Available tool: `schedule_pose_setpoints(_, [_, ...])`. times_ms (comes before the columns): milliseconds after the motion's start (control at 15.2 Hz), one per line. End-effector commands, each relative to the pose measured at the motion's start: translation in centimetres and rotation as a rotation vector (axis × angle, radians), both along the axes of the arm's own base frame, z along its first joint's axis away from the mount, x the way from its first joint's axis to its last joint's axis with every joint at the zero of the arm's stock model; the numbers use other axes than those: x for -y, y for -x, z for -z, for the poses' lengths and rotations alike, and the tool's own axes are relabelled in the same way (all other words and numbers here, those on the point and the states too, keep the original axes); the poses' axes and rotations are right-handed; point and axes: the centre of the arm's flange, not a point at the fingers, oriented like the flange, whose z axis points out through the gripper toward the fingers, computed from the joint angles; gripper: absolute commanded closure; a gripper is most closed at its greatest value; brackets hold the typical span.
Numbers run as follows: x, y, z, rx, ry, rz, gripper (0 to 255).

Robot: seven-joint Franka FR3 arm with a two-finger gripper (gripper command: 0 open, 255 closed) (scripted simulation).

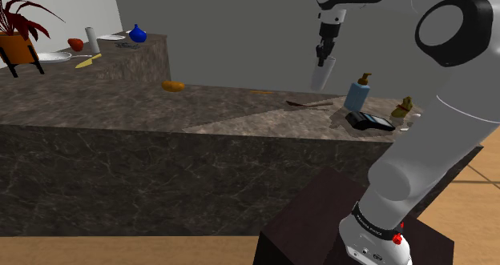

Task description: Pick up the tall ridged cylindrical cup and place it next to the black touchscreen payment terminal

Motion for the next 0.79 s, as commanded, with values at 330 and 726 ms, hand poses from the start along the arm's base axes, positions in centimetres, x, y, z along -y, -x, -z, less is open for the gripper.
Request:
schedule_pose_setpoints(330, [7.9,4.7,-0.2,0.000,0.000,-0.001,255])
schedule_pose_setpoints(726, [14.6,8.8,-0.2,0.000,0.000,-0.001,255])
